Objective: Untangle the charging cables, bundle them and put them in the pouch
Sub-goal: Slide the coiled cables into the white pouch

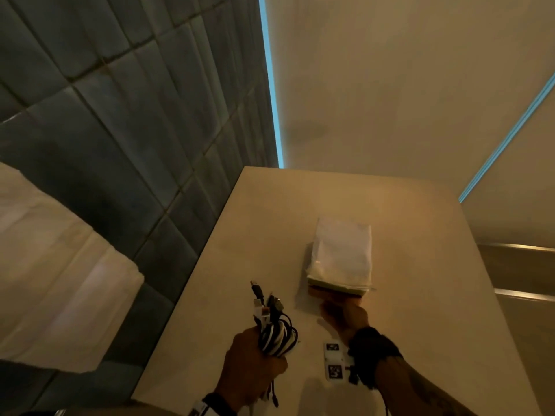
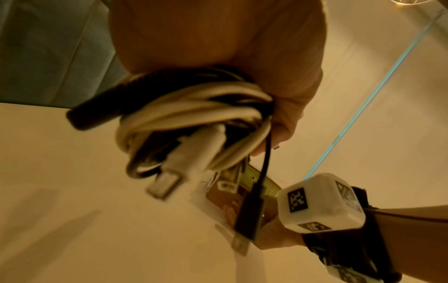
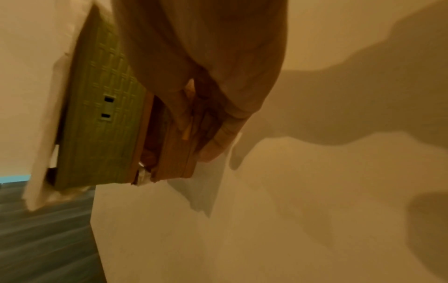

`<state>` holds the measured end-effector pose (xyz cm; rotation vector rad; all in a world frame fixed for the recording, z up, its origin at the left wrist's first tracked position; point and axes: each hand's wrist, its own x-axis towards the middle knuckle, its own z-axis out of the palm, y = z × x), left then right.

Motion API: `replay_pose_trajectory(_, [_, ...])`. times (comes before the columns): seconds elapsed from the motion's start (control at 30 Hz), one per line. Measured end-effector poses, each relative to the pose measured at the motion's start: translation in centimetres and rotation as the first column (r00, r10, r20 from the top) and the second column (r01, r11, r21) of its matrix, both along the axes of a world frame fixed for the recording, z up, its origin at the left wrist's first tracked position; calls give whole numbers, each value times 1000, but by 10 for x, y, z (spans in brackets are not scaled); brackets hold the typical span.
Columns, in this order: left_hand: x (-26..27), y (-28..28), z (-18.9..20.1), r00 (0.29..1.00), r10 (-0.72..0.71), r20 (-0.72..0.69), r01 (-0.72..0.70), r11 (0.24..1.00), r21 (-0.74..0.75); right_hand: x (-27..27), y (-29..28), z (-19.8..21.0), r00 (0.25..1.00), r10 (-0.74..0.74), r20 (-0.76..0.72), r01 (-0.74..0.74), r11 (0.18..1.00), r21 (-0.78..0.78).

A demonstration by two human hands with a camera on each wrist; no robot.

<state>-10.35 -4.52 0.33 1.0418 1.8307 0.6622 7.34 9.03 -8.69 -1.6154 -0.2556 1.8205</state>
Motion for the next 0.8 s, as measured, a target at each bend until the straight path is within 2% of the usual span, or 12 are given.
replay_pose_trajectory(0.2, [-3, -5, -8, 1000, 9, -28, -9, 1000, 8, 5, -31, -1, 997, 71, 5, -72, 997, 12])
replay_pose_trajectory(0.4, [2, -1, -6, 983, -135, -127, 141, 989, 41, 24, -73, -8, 972, 235, 1, -234, 969, -82])
replay_pose_trajectory(0.6, [8, 4, -10, 959, -235, -158, 252, 963, 96, 36, -97, -15, 934, 356, -36, -358, 927, -112])
replay_pose_trajectory(0.73, [12, 11, -10, 911, -322, -257, 365, 920, 144, 47, -103, -10, 887, 440, -141, -457, 882, -118])
replay_pose_trajectory(0.8, [14, 15, -4, 846, -384, -371, 481, 850, 215, 54, -100, 2, 849, 503, -163, -521, 847, -103])
